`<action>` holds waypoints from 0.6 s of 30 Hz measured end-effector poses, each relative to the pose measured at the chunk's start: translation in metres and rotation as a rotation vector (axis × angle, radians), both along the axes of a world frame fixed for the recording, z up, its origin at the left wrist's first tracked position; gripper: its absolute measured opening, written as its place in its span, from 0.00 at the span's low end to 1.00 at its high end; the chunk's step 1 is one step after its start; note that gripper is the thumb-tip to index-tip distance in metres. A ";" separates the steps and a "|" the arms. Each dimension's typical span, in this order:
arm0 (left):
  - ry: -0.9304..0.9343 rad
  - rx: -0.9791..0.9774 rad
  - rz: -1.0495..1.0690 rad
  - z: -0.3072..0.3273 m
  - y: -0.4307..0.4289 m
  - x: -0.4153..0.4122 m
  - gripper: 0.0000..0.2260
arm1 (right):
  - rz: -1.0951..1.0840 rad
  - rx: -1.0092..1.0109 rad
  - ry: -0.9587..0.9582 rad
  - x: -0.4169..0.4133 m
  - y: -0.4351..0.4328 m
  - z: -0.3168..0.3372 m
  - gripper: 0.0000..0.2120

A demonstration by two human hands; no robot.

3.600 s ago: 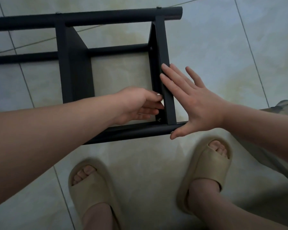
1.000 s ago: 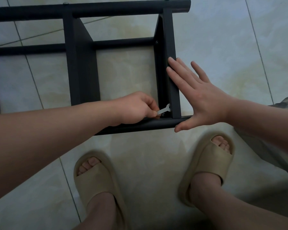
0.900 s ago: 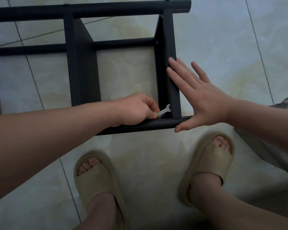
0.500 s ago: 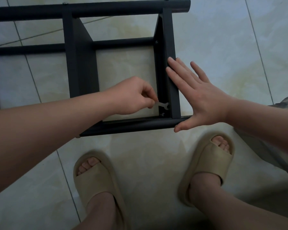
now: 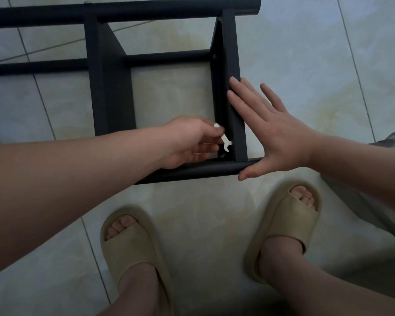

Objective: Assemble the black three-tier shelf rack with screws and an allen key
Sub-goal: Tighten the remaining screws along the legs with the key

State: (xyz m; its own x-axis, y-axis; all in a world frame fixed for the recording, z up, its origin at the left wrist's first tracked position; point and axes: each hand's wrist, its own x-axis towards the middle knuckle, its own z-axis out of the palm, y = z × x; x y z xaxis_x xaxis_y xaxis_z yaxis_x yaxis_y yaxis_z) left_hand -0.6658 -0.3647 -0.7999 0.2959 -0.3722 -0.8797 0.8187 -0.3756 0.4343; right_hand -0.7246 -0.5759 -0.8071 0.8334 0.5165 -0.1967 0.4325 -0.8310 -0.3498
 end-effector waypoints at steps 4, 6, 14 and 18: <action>-0.096 0.047 0.039 -0.003 0.002 0.005 0.03 | -0.001 0.001 0.008 0.001 0.001 0.001 0.65; -0.117 0.055 0.041 -0.003 0.002 0.007 0.03 | -0.001 0.002 0.011 0.000 0.001 0.001 0.65; -0.088 0.043 0.025 -0.003 -0.003 0.009 0.03 | -0.002 -0.006 0.009 0.001 0.001 0.002 0.65; -0.079 0.040 0.027 -0.002 -0.003 0.009 0.03 | -0.001 -0.002 0.006 0.000 0.001 0.001 0.65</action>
State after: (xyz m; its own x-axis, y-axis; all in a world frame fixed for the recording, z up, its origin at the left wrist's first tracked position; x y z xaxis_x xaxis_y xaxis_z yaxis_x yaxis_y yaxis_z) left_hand -0.6564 -0.3678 -0.8020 0.3748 -0.3283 -0.8670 0.7925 -0.3717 0.4834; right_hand -0.7243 -0.5753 -0.8057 0.8328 0.5152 -0.2025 0.4295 -0.8321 -0.3509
